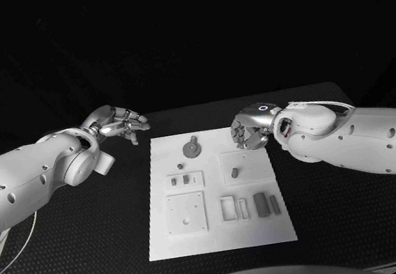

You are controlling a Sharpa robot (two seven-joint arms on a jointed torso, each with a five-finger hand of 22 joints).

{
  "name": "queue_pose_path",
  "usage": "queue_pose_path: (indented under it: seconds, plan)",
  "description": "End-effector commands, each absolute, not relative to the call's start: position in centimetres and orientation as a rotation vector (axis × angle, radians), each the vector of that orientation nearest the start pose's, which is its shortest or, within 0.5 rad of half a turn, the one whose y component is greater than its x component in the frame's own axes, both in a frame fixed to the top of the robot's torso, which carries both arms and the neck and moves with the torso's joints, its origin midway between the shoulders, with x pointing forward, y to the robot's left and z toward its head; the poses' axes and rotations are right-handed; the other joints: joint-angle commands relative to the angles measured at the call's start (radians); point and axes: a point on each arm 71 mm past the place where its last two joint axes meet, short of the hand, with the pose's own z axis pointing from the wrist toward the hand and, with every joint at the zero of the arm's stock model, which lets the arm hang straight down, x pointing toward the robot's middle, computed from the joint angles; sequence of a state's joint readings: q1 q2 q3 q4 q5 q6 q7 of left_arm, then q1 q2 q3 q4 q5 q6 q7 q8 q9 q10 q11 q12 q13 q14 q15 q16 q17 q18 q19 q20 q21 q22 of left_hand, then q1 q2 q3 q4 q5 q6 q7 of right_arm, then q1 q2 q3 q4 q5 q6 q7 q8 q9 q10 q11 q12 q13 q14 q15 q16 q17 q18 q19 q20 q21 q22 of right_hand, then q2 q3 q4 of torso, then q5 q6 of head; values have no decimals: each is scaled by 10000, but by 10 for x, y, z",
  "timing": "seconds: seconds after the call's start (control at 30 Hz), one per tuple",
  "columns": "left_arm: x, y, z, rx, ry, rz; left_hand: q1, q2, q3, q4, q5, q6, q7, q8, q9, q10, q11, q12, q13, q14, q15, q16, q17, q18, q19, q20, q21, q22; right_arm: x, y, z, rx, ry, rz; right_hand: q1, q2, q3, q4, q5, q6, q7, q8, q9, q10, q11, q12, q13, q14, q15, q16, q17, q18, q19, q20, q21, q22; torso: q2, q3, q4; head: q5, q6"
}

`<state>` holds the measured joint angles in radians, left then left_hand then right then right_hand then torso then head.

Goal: Assemble the parts on the task board

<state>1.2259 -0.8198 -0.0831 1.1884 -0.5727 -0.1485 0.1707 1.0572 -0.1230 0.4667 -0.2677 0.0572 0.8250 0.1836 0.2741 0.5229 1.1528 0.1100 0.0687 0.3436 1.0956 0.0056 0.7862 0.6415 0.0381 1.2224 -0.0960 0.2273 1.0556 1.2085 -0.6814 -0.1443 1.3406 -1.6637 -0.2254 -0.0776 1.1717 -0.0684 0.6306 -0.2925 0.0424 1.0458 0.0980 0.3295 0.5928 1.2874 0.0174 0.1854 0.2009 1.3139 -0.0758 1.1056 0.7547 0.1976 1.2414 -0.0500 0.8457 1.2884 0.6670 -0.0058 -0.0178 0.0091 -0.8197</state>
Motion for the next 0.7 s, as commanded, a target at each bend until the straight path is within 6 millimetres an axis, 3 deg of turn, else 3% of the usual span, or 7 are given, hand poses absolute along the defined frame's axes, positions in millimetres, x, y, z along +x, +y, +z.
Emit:
queue_pose_path:
  seconds: [0.03,0.17,0.37,0.53,0.6,0.7]
  plan:
    - [535,291,-207,-6610,17340,-10397,31,42,-65,15,-8,5,81,66,-12,-59,11,-7,10,67,-35,-50,12,495,74,-3,-56,9,493,-154,-229,-4249,17760,6085,-39,100,85,3,59,-23,84,31,9,332,152,8,21,-143,-39,64,8,642,-10,-37,52,11,7,4,2,133,53]
    - [535,290,-206,-6600,17303,-10410,33,42,-64,15,-8,5,80,70,-12,-58,11,-5,11,67,-35,-51,14,495,76,-3,-56,10,488,-140,-228,-4145,17971,6698,-65,152,95,1,59,-69,100,14,30,296,167,-29,38,-180,-24,46,-15,642,-42,-35,25,13,17,10,27,267,59]
    - [535,289,-206,-6716,17255,-10491,35,39,-64,15,-8,6,80,75,-13,-56,10,-3,12,69,-36,-53,18,495,77,-3,-58,10,477,-110,-226,-4417,18109,7663,-78,174,94,-1,59,-92,107,7,45,281,175,-47,49,-198,-16,35,-29,642,-57,-39,14,16,13,-35,22,541,64]
    - [536,290,-205,-6814,17132,-10489,37,33,-65,14,-8,7,78,82,-13,-53,9,0,14,69,-36,-56,21,495,77,-2,-59,11,470,-81,-226,-4776,18325,8448,-103,216,92,-3,59,-127,118,-1,69,259,186,-74,66,-222,-5,17,-52,642,-82,-41,-9,18,12,-35,31,768,46]
    - [537,288,-203,-6874,17083,-10594,40,29,-65,12,-8,9,77,88,-13,-49,8,3,16,68,-37,-59,24,496,76,-2,-61,11,470,-73,-229,-4744,18514,8722,-111,225,90,-3,59,-137,121,-3,75,253,189,-81,71,-227,-3,13,-58,642,-89,-41,-15,18,11,-20,27,808,42]
    - [539,284,-200,-6824,17027,-10666,48,16,-65,5,-9,8,76,96,-15,-48,7,5,18,68,-38,-64,29,496,76,-3,-64,11,467,-62,-238,-4844,18651,8840,-118,251,90,-7,59,-159,126,-9,90,239,195,-97,81,-237,3,3,-70,642,-102,-43,-29,18,21,-45,60,861,20]
